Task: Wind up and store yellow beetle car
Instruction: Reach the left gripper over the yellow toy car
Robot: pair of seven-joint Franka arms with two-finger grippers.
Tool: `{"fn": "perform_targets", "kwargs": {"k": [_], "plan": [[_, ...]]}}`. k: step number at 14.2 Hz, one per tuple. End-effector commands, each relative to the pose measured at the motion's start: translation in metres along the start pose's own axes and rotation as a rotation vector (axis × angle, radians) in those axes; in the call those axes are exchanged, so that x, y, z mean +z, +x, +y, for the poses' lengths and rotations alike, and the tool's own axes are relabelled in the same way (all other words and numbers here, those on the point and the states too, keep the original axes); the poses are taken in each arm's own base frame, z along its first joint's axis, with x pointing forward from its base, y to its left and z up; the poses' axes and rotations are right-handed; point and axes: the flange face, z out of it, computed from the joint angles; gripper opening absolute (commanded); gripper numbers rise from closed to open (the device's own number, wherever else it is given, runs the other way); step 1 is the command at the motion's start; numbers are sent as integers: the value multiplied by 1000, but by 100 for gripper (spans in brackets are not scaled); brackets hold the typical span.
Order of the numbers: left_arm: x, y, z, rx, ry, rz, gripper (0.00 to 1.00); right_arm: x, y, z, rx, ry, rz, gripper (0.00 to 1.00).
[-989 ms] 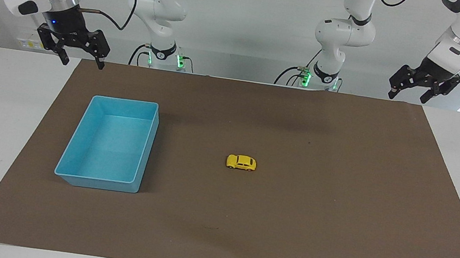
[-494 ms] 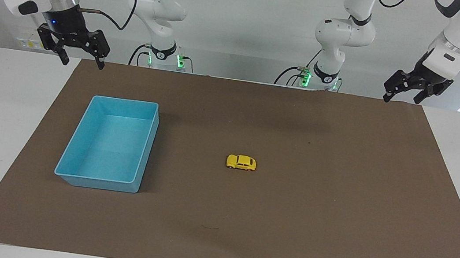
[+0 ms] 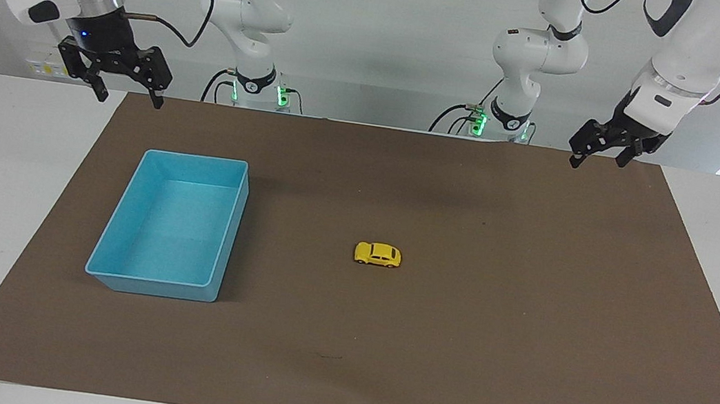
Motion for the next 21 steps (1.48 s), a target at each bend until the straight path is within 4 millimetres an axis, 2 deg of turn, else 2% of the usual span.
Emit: {"fn": "perform_targets", "kwargs": {"k": [1, 5, 7, 9, 14, 17, 21], "plan": [[9, 1, 8, -66, -12, 11, 100, -4, 5, 0, 23, -4, 30, 100], [22, 1, 25, -184, -30, 22, 100, -4, 4, 1, 23, -4, 29, 100], [29, -3, 42, -258, -43, 20, 100, -5, 4, 1, 23, -4, 29, 100], [37, -7, 65, -416, -66, 48, 100, -4, 4, 1, 22, -5, 25, 100], [51, -1, 87, -716, -116, 43, 100, -4, 4, 0, 22, -1, 27, 100], [57, 1, 120, -965, -191, 57, 100, -4, 4, -1, 19, -1, 24, 100], [73, 5, 142, -1103, -226, 25, 100, -4, 4, -2, 17, 0, 26, 100]]}}
